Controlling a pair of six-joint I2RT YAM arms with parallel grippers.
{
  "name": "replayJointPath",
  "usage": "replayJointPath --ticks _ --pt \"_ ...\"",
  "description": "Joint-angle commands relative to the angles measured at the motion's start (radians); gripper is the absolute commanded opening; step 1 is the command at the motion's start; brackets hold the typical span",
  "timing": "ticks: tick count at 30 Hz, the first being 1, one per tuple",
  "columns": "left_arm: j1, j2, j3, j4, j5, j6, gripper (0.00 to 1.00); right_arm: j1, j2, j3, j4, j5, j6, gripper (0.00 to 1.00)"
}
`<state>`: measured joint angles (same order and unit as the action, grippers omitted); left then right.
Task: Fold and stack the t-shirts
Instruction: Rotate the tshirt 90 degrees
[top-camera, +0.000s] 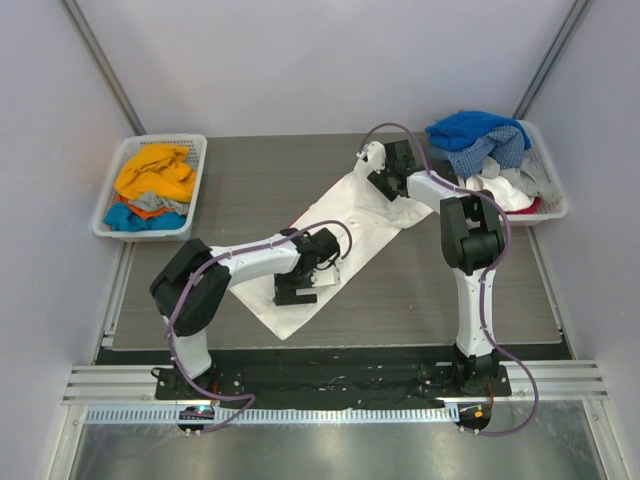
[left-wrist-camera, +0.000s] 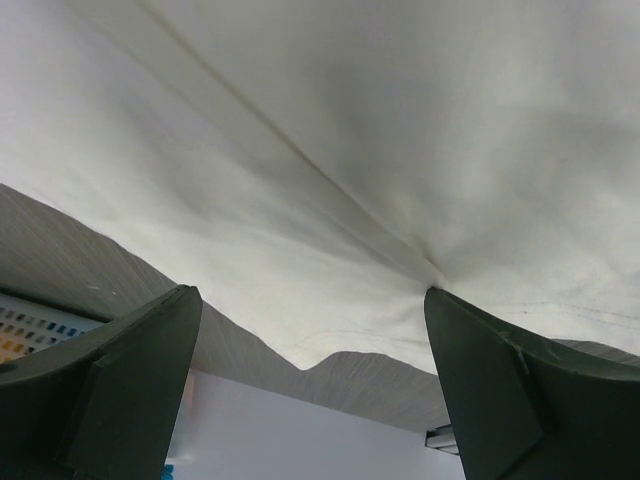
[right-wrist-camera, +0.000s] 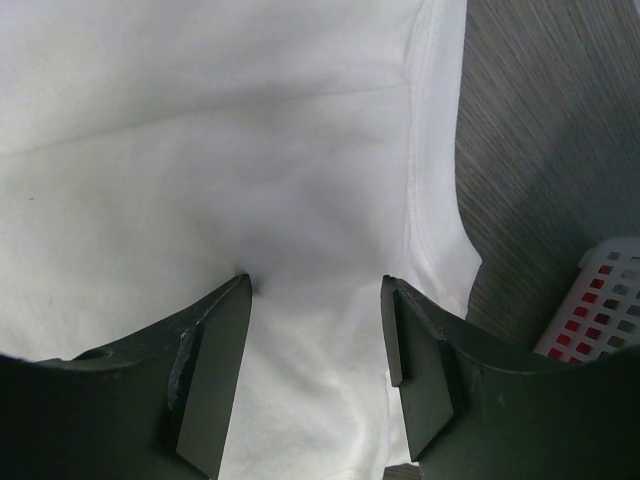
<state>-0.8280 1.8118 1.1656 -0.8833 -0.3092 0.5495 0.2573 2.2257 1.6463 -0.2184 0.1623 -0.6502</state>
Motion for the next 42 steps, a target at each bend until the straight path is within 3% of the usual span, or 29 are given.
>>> replayJointPath --ticks 1,11,27,42 --pt "-0.042 0.032 0.086 -0.051 0.019 -0.014 1.00 -0.012 0.057 0.012 -0.088 -0.062 -0.012 0.64" --pt "-0.057 0.123 0.229 -0.066 0.073 0.013 1.00 0.023 0.068 0.056 -0.104 -0.109 -0.028 0.64" --pt "-0.059 0.032 -0.046 0.195 0.100 0.012 1.00 0.023 0.018 -0.034 -0.053 -0.090 -0.042 0.63" --pt "-0.160 0.113 0.066 0.168 0.170 0.062 1.00 0.023 0.155 0.138 -0.026 -0.087 -0.037 0.63"
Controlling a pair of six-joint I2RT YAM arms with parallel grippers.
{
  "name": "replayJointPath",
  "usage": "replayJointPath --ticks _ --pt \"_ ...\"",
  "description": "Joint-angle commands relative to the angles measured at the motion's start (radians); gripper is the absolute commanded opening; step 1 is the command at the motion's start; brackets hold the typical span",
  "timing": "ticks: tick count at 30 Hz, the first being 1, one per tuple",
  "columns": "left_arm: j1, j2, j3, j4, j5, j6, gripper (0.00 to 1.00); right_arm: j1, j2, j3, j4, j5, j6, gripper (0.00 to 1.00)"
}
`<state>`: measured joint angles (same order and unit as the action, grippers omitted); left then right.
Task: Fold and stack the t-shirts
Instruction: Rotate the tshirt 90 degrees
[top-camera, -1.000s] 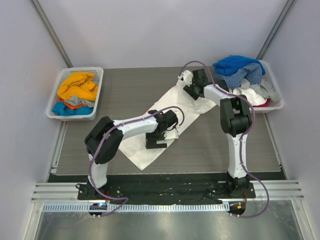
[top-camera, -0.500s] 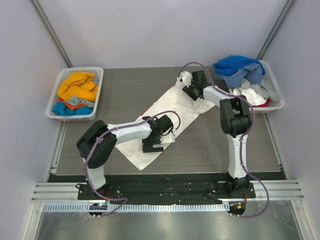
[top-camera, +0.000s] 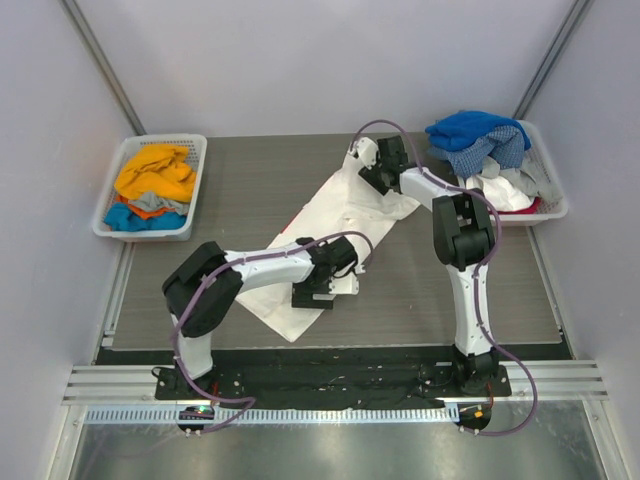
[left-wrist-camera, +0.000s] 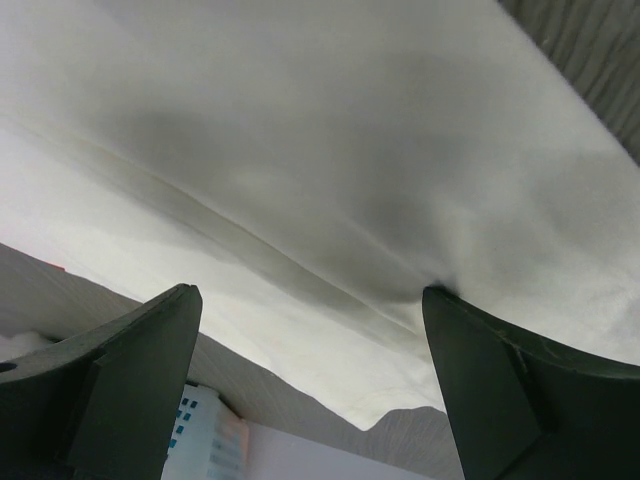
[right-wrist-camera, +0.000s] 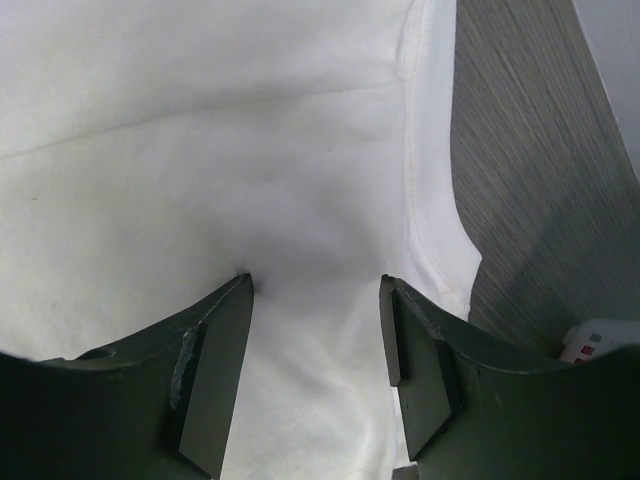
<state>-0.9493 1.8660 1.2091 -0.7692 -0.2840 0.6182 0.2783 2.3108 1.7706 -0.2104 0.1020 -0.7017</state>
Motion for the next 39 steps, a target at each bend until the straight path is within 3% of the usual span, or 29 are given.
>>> replayJointPath --ticks 1,16,31,39 --pt "-0.048 0.064 0.030 0.054 0.150 0.003 1.00 0.004 0.071 0.013 -0.024 -0.028 0.018 0.63" --pt "-0.123 0.232 0.297 0.028 0.272 0.083 1.00 0.016 0.150 0.110 0.051 -0.067 0.016 0.63" --pt "-0.118 0.370 0.512 0.116 0.338 0.091 1.00 0.079 0.337 0.394 0.045 -0.025 -0.001 0.63" --pt "-0.065 0.458 0.653 0.113 0.342 0.078 1.00 0.082 0.438 0.547 0.090 0.021 -0.015 0.63"
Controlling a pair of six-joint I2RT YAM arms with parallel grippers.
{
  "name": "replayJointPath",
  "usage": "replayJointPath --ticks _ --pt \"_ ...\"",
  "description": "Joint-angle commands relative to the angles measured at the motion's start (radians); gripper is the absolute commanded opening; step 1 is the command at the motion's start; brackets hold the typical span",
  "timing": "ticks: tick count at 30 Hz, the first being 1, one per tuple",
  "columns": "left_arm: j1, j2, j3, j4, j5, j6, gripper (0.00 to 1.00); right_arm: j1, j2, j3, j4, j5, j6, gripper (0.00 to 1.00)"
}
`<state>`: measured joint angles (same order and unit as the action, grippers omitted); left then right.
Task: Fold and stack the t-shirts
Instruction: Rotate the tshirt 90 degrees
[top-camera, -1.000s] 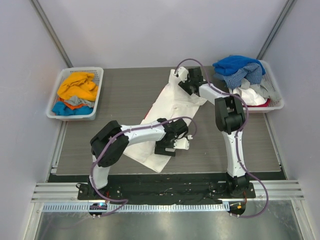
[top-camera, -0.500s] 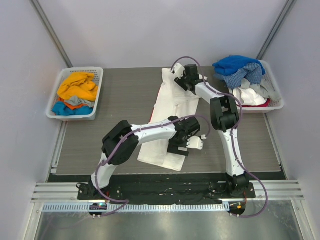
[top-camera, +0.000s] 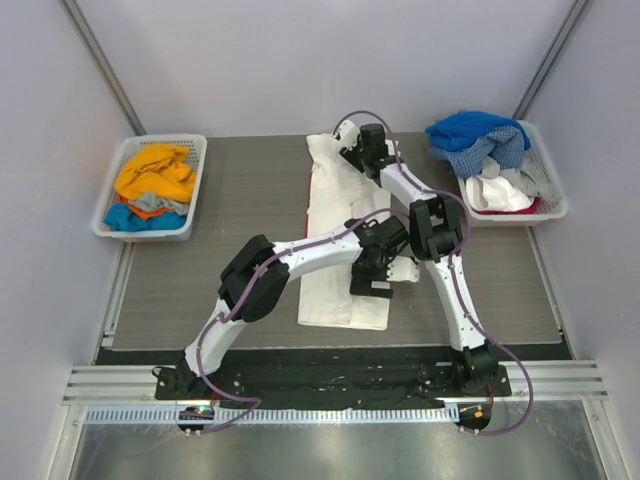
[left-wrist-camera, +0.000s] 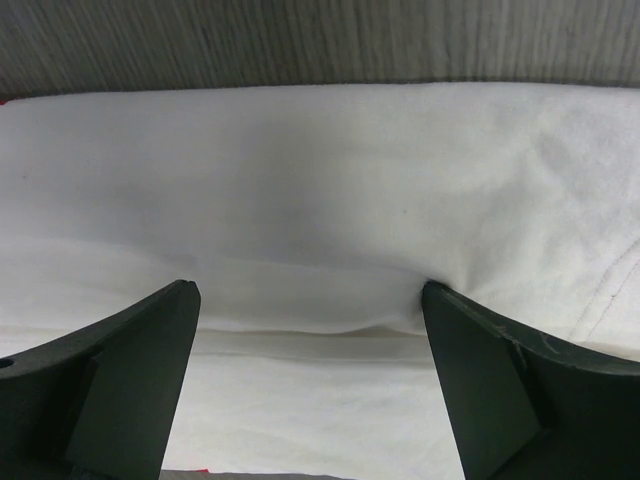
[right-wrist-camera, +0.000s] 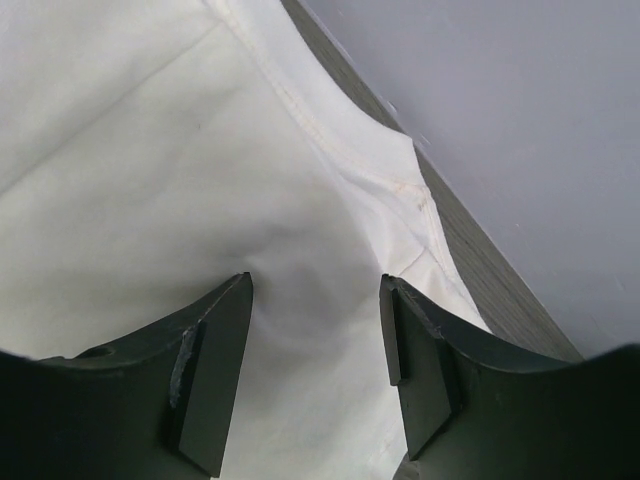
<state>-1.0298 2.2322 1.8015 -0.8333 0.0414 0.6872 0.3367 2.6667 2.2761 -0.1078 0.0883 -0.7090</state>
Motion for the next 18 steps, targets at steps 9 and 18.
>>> replayJointPath --ticks 9,18 --pt "0.079 0.147 0.139 0.204 -0.024 0.009 1.00 0.022 0.114 0.088 0.065 0.111 -0.010 0.63" --pt "0.083 0.043 0.116 0.200 -0.070 -0.005 1.00 0.024 0.035 0.045 0.066 0.123 0.020 0.63"
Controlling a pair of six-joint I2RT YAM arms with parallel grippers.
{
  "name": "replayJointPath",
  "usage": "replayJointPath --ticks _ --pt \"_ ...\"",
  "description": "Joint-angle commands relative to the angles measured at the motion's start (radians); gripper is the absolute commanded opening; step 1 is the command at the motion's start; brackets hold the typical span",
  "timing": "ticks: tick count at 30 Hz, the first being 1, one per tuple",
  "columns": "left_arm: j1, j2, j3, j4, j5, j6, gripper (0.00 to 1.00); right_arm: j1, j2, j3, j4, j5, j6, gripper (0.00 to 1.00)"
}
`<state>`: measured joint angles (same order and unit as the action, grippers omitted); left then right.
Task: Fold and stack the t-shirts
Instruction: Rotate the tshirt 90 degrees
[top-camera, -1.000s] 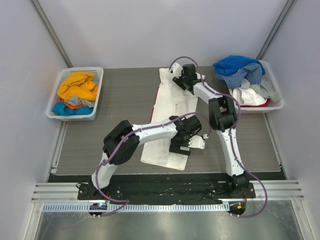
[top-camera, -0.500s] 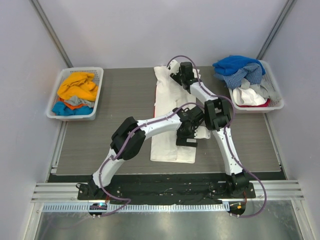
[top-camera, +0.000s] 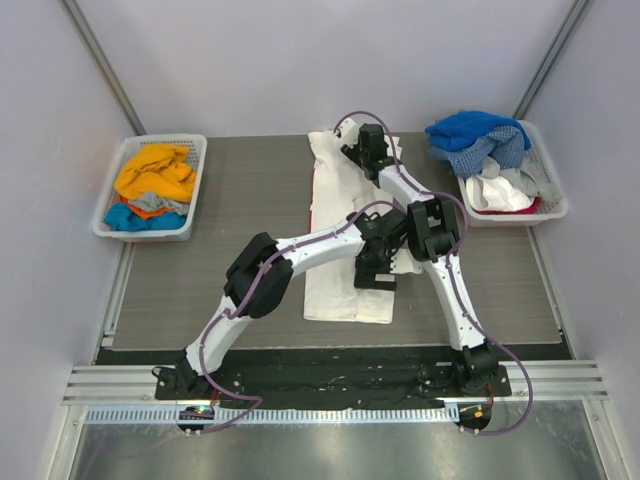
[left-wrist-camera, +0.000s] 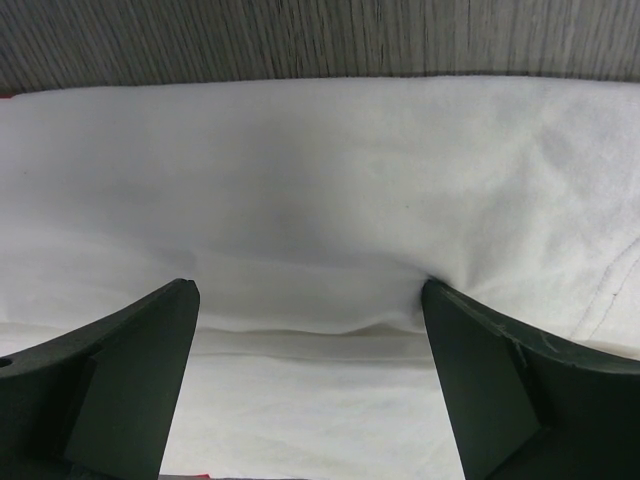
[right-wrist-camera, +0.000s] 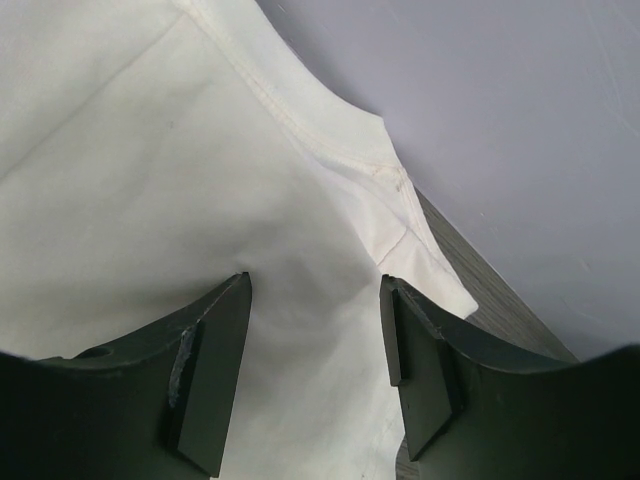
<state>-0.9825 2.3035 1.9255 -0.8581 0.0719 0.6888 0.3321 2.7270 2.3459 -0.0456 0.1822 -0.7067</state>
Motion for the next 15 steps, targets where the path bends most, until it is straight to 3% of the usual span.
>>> replayJointPath --ticks 1,15 --pt "0.036 -0.045 -0.016 0.223 -0.109 -0.012 1.00 0.028 -0.054 -0.045 0.007 0.031 0.027 0.63" --pt "0.035 -0.348 -0.171 0.258 -0.181 -0.093 1.00 0.027 -0.295 -0.226 0.024 0.068 0.090 0.75"
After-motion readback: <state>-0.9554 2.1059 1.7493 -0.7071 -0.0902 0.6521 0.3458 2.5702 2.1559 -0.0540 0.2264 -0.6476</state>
